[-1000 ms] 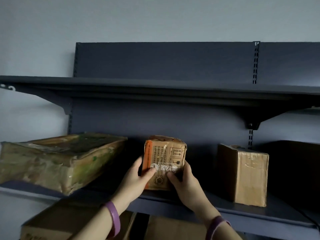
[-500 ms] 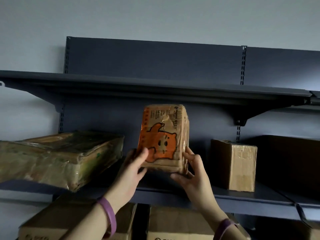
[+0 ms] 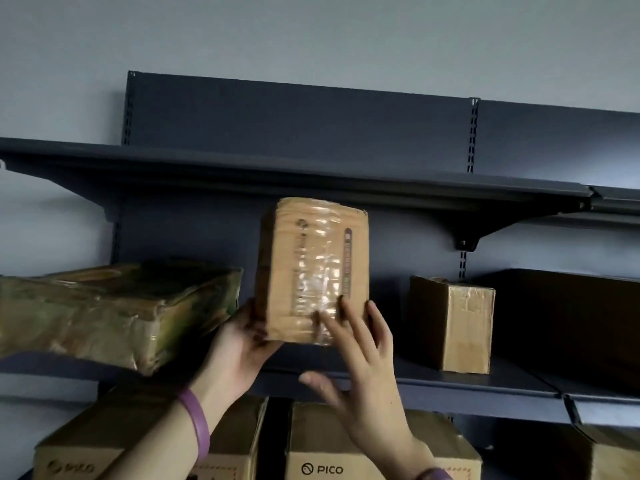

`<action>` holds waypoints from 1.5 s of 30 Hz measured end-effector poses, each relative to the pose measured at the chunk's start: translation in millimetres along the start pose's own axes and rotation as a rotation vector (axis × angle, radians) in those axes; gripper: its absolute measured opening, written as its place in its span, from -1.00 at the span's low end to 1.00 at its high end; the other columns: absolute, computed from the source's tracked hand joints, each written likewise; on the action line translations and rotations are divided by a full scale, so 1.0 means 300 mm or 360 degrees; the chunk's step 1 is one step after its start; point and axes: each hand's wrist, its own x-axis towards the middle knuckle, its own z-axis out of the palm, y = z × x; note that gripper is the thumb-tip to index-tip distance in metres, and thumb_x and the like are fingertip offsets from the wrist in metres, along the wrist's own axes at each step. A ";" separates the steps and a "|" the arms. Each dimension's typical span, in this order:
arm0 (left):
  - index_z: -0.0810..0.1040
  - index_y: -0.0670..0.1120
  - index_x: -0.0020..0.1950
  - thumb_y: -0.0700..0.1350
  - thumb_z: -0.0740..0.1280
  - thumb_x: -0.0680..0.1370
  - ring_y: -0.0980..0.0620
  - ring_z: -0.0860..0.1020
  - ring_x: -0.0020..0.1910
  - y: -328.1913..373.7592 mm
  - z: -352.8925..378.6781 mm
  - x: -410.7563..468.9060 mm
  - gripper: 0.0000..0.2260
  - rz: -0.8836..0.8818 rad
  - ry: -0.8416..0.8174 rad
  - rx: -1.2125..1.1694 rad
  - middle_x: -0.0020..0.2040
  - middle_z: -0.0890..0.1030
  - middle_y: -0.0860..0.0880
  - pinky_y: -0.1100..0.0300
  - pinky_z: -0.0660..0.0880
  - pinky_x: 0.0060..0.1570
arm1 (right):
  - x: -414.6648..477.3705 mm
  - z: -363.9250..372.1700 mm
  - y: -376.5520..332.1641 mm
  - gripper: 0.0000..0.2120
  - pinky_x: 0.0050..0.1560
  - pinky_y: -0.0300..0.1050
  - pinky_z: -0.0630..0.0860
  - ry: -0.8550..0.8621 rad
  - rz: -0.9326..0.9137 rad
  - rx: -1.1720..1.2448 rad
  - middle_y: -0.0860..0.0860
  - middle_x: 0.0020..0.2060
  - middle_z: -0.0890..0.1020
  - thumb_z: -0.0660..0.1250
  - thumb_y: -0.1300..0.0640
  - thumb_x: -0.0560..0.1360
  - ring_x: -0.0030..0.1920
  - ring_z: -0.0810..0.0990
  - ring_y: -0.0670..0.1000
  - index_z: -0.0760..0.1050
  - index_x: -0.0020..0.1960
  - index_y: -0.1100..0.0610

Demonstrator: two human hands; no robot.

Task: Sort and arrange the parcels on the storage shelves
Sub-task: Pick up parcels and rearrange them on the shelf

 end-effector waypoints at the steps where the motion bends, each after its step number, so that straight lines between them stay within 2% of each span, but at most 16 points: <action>1: 0.62 -0.07 0.12 -0.08 0.24 0.58 -0.10 0.64 0.07 -0.001 0.008 -0.001 -0.78 -0.0007 0.0016 0.0004 0.13 0.65 -0.19 0.05 0.56 -0.04 | -0.002 -0.001 -0.005 -0.29 0.51 0.02 -0.10 -0.0095 0.0162 0.0114 -0.18 0.57 0.04 0.19 -0.46 0.43 0.58 -0.14 0.00 0.09 0.50 -0.30; 3: 0.58 -0.10 0.17 -0.07 0.40 0.46 -0.08 0.61 0.15 -0.015 0.022 -0.005 -0.69 0.0104 -0.0037 0.0071 0.16 0.63 -0.18 0.08 0.53 0.06 | 0.003 -0.003 -0.020 -0.25 0.52 -0.12 0.02 -0.0103 0.0476 0.0710 -0.25 0.54 0.09 0.28 -0.46 0.37 0.56 -0.01 -0.14 0.07 0.45 -0.33; 6: 0.65 -0.09 0.04 -0.08 0.49 0.38 -0.06 0.62 0.12 -0.028 0.040 -0.023 -0.74 0.0362 -0.0284 0.0258 0.09 0.66 -0.15 0.19 0.56 0.04 | 0.030 0.008 -0.007 -0.53 0.29 -0.11 0.49 0.0255 0.0831 0.1492 -0.03 0.31 0.48 0.41 -0.14 0.44 0.28 0.52 -0.10 0.26 0.25 -0.17; 8: 0.67 -0.07 0.09 0.00 0.41 0.45 0.02 0.62 0.12 -0.026 0.046 -0.041 -0.74 0.0414 -0.0359 0.0359 0.11 0.67 -0.10 0.20 0.53 0.05 | 0.046 0.013 0.018 -0.54 0.18 0.11 0.58 0.0447 0.1118 0.1719 0.05 0.18 0.60 0.42 -0.09 0.38 0.19 0.62 0.04 0.37 0.22 -0.04; 11: 0.67 0.07 0.06 0.02 0.45 0.41 0.17 0.62 0.00 -0.001 0.040 -0.057 -0.76 0.0545 -0.0078 0.0545 0.04 0.69 0.04 0.22 0.48 -0.08 | 0.055 0.001 0.043 -0.56 -0.07 0.09 0.63 0.0516 0.1333 0.2165 0.13 0.14 0.65 0.40 -0.10 0.38 0.12 0.66 0.13 0.51 0.20 0.05; 14: 0.56 0.21 0.15 0.10 0.48 0.28 0.19 0.59 0.02 0.015 0.035 -0.074 -0.56 0.0535 0.0165 0.0713 0.07 0.63 0.10 0.21 0.48 -0.05 | 0.046 -0.007 0.055 -0.62 0.03 0.17 0.60 0.0308 0.1434 0.2414 0.16 0.18 0.63 0.29 -0.11 0.48 0.17 0.63 0.17 0.53 0.24 0.03; 19: 0.45 0.09 0.34 0.07 0.47 0.33 -0.02 0.56 0.22 0.032 0.019 -0.078 -0.42 -0.0202 -0.0110 0.0301 0.23 0.61 -0.01 -0.16 0.41 0.26 | 0.032 0.020 0.057 -0.75 -0.11 -0.02 0.66 0.0128 0.1480 0.2197 0.11 0.07 0.68 0.24 0.32 0.60 0.01 0.71 0.08 0.59 0.10 0.04; 21: 0.48 0.04 0.30 0.07 0.43 0.39 -0.09 0.58 0.21 0.033 0.011 -0.081 -0.51 -0.0376 -0.0287 0.0217 0.21 0.63 -0.08 -0.23 0.39 0.27 | 0.041 0.030 0.047 -0.81 -0.09 0.08 0.64 0.0116 0.1575 0.2308 0.12 0.10 0.67 0.24 0.17 0.62 0.05 0.70 0.13 0.56 0.17 0.02; 23: 0.48 0.01 0.31 0.04 0.43 0.39 -0.11 0.59 0.20 0.034 0.005 -0.075 -0.50 -0.0343 -0.0293 0.0174 0.21 0.62 -0.11 -0.22 0.43 0.23 | 0.060 0.026 0.032 -0.72 -0.09 0.16 0.63 0.0222 0.1657 0.2392 0.11 0.15 0.64 0.21 -0.07 0.59 0.09 0.67 0.16 0.48 0.25 -0.03; 26: 0.53 0.04 0.27 0.01 0.47 0.32 -0.08 0.60 0.18 0.037 0.006 -0.068 -0.49 -0.0139 -0.0153 0.0131 0.20 0.63 -0.07 -0.16 0.48 0.18 | 0.073 0.012 0.029 -0.84 -0.12 0.03 0.66 0.0331 0.1447 0.1839 0.05 0.14 0.60 0.23 -0.03 0.59 0.08 0.66 0.06 0.43 0.16 -0.15; 28: 0.57 0.08 0.21 0.00 0.49 0.30 -0.03 0.58 0.20 0.034 0.016 -0.064 -0.53 0.0008 -0.0078 0.0151 0.19 0.64 -0.02 -0.13 0.48 0.19 | 0.069 -0.002 0.024 -0.82 0.05 0.04 0.63 0.0360 0.1255 0.1514 -0.04 0.19 0.57 0.22 -0.14 0.56 0.16 0.60 -0.04 0.44 0.16 -0.26; 32: 0.47 0.24 0.29 0.14 0.56 0.23 0.18 0.56 0.18 0.015 0.051 -0.068 -0.36 0.0262 -0.0046 0.0499 0.19 0.61 0.18 0.11 0.43 0.17 | 0.063 -0.014 -0.019 -0.45 0.02 -0.04 0.60 0.0154 0.1077 0.1605 -0.23 0.16 0.60 0.25 -0.51 0.32 0.18 0.59 -0.19 0.44 0.23 -0.31; 35: 0.49 0.28 0.25 0.37 0.48 0.17 0.21 0.53 0.20 0.009 0.061 -0.074 -0.34 0.0340 -0.0046 0.0616 0.21 0.59 0.21 0.13 0.36 0.21 | 0.079 -0.002 -0.019 -0.58 -0.01 -0.02 0.64 0.0280 0.1198 0.1768 -0.09 0.16 0.62 0.34 -0.23 0.42 0.16 0.63 -0.03 0.43 0.23 -0.14; 37: 0.54 0.27 0.18 0.27 0.40 0.35 0.17 0.58 0.15 0.019 0.051 -0.070 -0.59 0.0405 -0.0012 0.0552 0.16 0.62 0.16 0.02 0.44 0.20 | 0.086 -0.011 0.010 -0.74 -0.02 -0.03 0.65 0.0427 0.1330 0.1919 0.05 0.15 0.65 0.27 0.01 0.56 0.14 0.65 0.07 0.47 0.24 -0.02; 39: 0.51 0.27 0.21 0.14 0.42 0.37 0.08 0.59 0.14 0.022 0.035 -0.073 -0.59 0.0423 0.0007 0.0576 0.15 0.63 0.12 0.00 0.50 0.13 | 0.084 -0.026 0.036 -0.74 -0.03 -0.02 0.66 0.0440 0.1443 0.2127 0.16 0.14 0.65 0.16 0.14 0.64 0.12 0.66 0.13 0.50 0.28 0.08; 45: 0.57 0.27 0.04 0.21 0.54 0.25 0.15 0.63 -0.03 0.010 0.044 -0.103 -0.61 0.0394 -0.0036 0.0757 0.04 0.68 0.12 0.30 0.47 -0.26 | 0.065 -0.007 0.052 -0.65 -0.03 -0.03 0.62 0.0260 0.1619 0.2057 0.17 0.15 0.65 0.00 0.07 0.69 0.18 0.62 0.13 0.47 0.34 0.07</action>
